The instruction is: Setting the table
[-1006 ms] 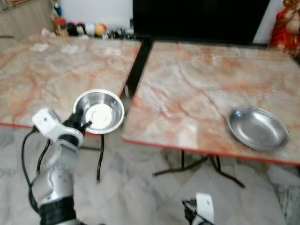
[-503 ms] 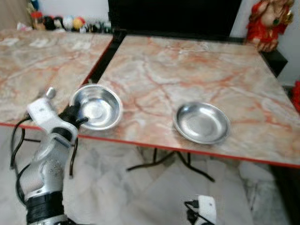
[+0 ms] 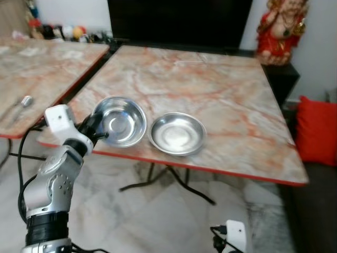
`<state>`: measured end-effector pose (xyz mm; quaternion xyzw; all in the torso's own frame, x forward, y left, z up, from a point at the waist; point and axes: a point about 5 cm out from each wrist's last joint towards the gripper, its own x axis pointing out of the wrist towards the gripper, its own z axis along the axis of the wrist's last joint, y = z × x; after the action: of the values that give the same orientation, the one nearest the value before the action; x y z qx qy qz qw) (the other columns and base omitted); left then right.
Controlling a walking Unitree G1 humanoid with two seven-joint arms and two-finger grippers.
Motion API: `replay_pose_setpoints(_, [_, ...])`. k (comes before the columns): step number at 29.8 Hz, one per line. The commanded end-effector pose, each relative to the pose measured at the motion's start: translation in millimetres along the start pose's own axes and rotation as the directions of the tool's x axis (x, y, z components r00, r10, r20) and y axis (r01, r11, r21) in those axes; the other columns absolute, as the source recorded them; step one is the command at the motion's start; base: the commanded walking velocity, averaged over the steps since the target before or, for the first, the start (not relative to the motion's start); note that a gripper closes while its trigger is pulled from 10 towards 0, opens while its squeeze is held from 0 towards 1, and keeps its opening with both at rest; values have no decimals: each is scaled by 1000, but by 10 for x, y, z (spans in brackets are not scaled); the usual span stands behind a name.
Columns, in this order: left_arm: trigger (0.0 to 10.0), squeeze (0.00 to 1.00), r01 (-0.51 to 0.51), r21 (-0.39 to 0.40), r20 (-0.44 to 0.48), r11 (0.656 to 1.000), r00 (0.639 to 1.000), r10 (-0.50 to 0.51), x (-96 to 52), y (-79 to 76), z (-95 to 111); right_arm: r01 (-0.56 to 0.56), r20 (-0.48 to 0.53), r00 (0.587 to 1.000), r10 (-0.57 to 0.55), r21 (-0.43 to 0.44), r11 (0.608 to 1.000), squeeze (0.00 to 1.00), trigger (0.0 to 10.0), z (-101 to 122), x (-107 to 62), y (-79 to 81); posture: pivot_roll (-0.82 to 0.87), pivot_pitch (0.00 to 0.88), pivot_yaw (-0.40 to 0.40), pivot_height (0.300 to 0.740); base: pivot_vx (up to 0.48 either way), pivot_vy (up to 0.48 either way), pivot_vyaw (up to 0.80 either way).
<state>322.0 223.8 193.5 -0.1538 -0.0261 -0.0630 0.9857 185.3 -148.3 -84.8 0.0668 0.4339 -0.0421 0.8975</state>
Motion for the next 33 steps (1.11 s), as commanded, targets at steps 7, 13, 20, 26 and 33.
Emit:
replay_pose_setpoints(7, [10000,0,-16,39,1,999,1000,16,36,59,43,-26,-9,1000,26,8,1000,0,10000,-33,-4,117,133,0,-28,740,0,0,0])
replay_pose_setpoints(13, [10000,0,29,13,-17,999,999,-29,30,-4,-7,-26,-11,1000,26,11,1000,0,10000,-43,-7,122,130,0,-25,740,0,0,0])
replay_pose_setpoints(20, [10000,0,45,17,-25,999,999,-44,37,-14,-18,-27,-10,1000,27,12,1000,0,10000,-44,-7,121,130,0,-26,740,0,0,0])
replay_pose_setpoints(26, [10000,0,49,17,-27,999,998,-48,39,-21,-22,-26,-11,1000,26,11,1000,0,10000,-42,-6,113,132,0,-31,740,0,0,0])
replay_pose_setpoints(33, [10000,0,47,24,-33,999,998,-46,30,-22,-31,-28,-12,1000,28,8,1000,0,10000,-38,-5,109,134,0,-32,740,35,0,0])
